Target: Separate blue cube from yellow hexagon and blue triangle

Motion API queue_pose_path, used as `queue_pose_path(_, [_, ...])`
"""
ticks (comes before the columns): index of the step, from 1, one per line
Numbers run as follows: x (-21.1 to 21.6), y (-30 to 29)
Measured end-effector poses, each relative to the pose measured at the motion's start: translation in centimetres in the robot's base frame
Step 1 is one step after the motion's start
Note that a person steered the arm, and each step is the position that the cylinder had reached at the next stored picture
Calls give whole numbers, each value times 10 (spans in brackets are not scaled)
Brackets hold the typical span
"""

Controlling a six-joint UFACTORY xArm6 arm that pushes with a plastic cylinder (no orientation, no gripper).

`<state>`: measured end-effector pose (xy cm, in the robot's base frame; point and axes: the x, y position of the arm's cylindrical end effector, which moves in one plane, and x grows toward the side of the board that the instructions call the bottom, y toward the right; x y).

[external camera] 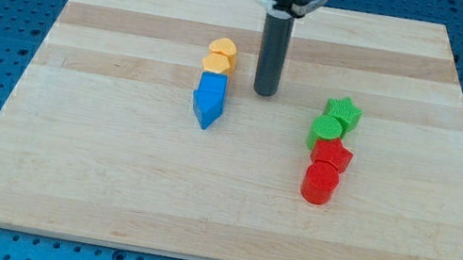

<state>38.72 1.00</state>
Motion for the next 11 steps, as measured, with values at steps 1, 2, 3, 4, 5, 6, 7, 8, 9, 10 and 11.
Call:
queue_pose_path(1, [9,-13])
queue_pose_path(2, [20,-23])
queue_pose_path(3, [22,-44])
queue_pose_path(4, [29,-63])
queue_pose_path(5, [32,-82])
queue_pose_path(6, [33,-100])
queue_pose_path(7, [45,-116])
queue_pose_path(8, [53,-137])
queue_pose_path(9, [53,-151])
queue_pose_path(10, [47,-156])
queue_pose_path(11, [41,-159])
